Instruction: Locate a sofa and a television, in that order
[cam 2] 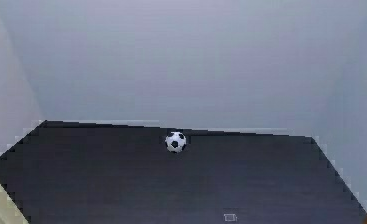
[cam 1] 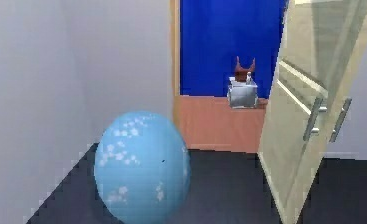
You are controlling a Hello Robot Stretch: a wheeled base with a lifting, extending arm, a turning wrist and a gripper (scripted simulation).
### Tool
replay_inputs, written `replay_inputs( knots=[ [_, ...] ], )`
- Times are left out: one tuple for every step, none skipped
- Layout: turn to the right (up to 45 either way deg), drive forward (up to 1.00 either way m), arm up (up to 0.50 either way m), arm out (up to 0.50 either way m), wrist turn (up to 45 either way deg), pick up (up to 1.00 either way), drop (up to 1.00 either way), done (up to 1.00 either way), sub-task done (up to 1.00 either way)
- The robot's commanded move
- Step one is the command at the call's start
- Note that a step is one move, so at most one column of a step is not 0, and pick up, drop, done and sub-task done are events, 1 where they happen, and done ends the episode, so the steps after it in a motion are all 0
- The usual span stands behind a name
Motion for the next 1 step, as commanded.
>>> replay_inputs(
  knots=[
    [12.0,0.00,0.00,0.00,0.0,0.00,0.00,0.00,0.00]
  ],
)
